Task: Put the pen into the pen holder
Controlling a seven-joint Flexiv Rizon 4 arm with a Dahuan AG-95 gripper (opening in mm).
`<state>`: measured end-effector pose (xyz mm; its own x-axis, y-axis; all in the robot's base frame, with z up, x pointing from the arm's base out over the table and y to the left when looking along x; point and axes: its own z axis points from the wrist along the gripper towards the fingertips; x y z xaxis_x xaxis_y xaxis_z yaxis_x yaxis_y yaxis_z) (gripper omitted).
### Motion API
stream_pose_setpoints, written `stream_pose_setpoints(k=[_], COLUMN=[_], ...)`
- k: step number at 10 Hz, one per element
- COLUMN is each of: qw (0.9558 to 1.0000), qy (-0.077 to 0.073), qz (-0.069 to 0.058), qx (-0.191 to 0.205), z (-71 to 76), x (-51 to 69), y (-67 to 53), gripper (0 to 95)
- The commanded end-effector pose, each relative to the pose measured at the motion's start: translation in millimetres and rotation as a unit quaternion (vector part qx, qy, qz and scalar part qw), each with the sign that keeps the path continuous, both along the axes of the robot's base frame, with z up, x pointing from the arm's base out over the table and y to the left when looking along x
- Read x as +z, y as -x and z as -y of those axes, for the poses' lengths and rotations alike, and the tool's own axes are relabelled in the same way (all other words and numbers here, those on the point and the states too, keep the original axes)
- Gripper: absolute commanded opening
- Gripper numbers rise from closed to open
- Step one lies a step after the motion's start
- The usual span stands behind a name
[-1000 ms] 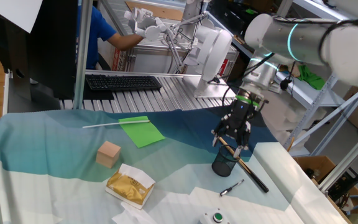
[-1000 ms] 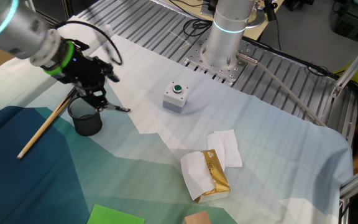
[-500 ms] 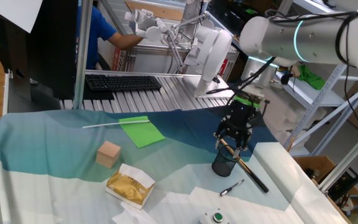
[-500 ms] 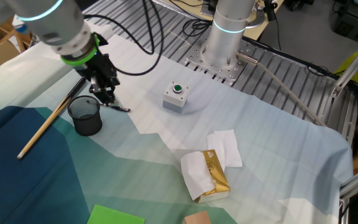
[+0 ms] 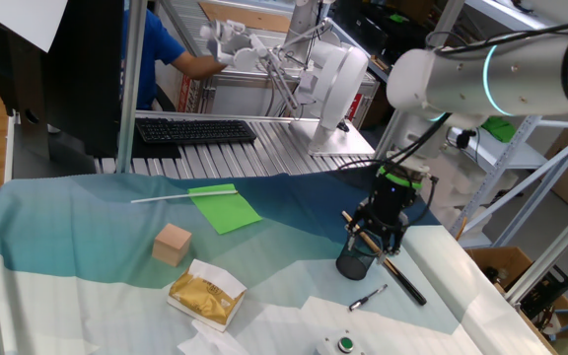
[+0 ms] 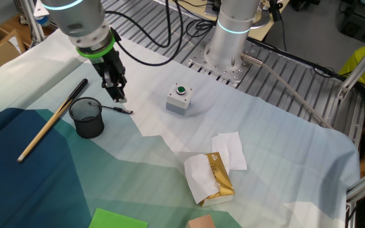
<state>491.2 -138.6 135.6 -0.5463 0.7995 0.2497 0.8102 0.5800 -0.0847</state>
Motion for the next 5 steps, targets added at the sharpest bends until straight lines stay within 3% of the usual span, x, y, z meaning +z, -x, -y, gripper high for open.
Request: stream_pose_setpoints(k=[1,2,5], qw=[0.9999,0.9999,0.9997], qy=[-0.005,-0.006,-0.008], qz=[0.006,0.009,0.021], qx=[0.007,0.009,0.012], z=[6.1,9.6,16.1], x=[-7.4,-10.8,-17.4], y=[0.3,-0.1,0.1], gripper=[57.0,38.0,38.0])
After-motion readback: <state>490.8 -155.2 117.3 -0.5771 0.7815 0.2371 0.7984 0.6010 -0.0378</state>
